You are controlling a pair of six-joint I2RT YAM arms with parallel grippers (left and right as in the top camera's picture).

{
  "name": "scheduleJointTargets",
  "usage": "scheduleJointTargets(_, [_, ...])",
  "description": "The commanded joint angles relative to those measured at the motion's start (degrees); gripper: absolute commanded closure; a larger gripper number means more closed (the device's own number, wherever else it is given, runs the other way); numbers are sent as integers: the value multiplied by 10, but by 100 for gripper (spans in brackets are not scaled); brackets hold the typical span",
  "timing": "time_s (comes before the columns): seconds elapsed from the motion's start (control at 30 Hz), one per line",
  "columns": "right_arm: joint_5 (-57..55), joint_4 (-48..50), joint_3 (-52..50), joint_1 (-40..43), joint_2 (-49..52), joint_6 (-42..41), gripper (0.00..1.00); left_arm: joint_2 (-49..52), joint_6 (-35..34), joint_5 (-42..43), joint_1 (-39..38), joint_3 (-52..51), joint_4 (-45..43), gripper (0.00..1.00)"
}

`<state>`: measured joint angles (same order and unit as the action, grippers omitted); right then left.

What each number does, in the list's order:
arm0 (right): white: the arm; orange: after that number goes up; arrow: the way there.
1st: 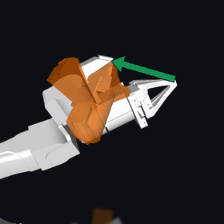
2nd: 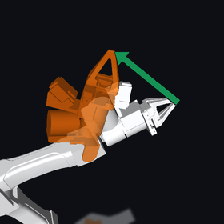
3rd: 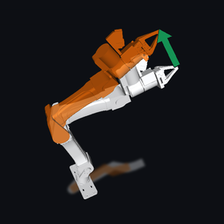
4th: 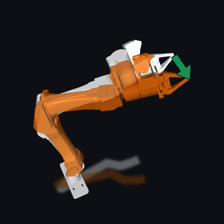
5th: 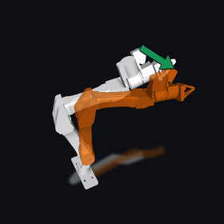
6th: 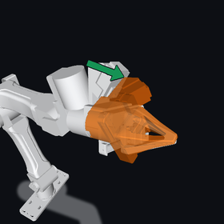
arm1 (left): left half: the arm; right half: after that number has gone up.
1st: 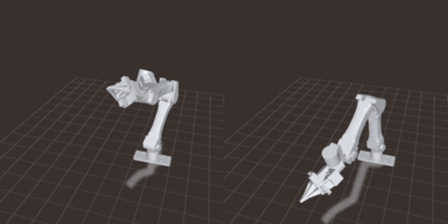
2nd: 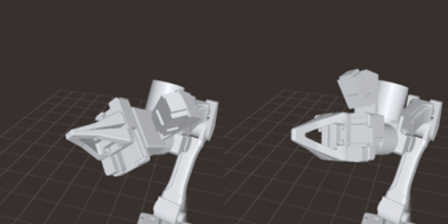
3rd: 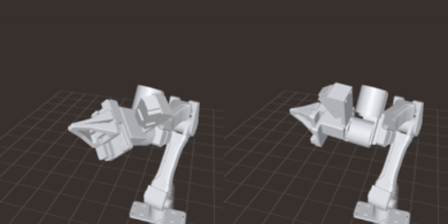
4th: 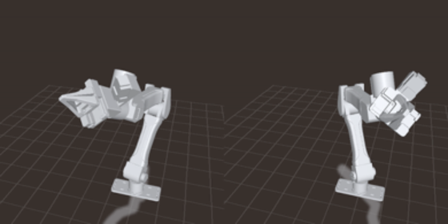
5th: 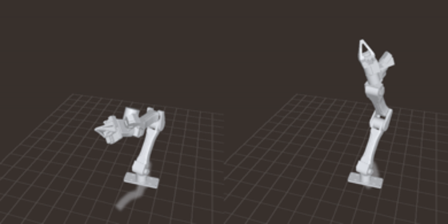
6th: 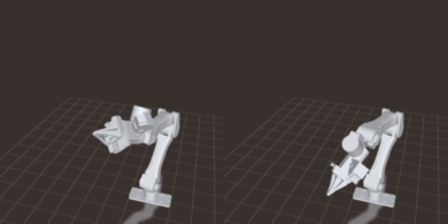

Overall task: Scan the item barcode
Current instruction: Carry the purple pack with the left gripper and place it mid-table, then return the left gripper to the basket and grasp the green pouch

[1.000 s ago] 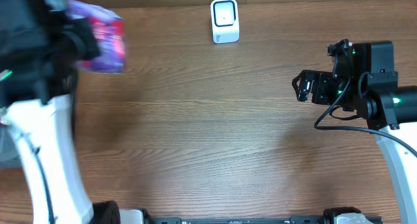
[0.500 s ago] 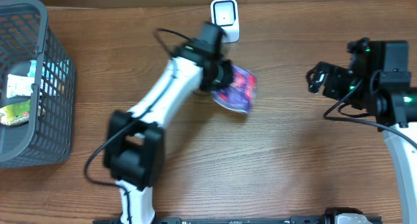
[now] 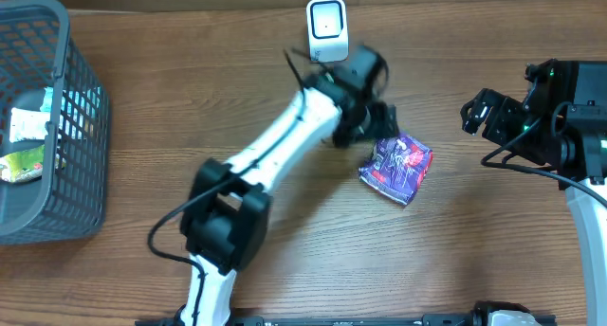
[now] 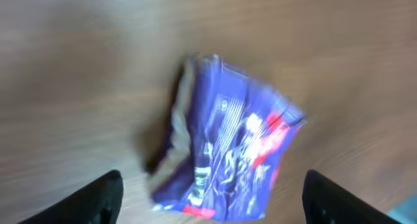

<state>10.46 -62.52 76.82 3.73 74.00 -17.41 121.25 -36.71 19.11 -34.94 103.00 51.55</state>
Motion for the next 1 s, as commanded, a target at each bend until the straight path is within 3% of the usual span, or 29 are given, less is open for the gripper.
scheduleJointTargets(0.0, [-3, 2, 11, 2, -3, -4, 0, -99, 113, -87, 113, 193, 105, 21])
scheduleJointTargets(0.17, [-3, 2, 11, 2, -3, -4, 0, -162, 162, -192, 272, 343, 234, 12])
scheduleJointTargets(0.23, [-3, 1, 11, 2, -3, -4, 0, -178, 162, -218, 346, 362, 262, 0])
scheduleJointTargets(0.3, [-3, -1, 11, 2, -3, -4, 0, -188, 157, -223, 441, 363, 283, 0])
scheduleJointTargets(0.43, [-3, -5, 11, 2, -3, -4, 0, -169, 77, -221, 641, 354, 324, 0])
scheduleJointTargets(0.5, [-3, -5, 11, 2, -3, -4, 0, -150, 50, -221, 699, 349, 326, 0])
scheduleJointTargets(0.7, [-3, -10, 11, 2, -3, -4, 0, -71, 7, -228, 778, 347, 322, 0])
scheduleJointTargets(0.97, [-3, -17, 3, 2, -1, -4, 0, 52, -2, -244, 787, 347, 307, 0])
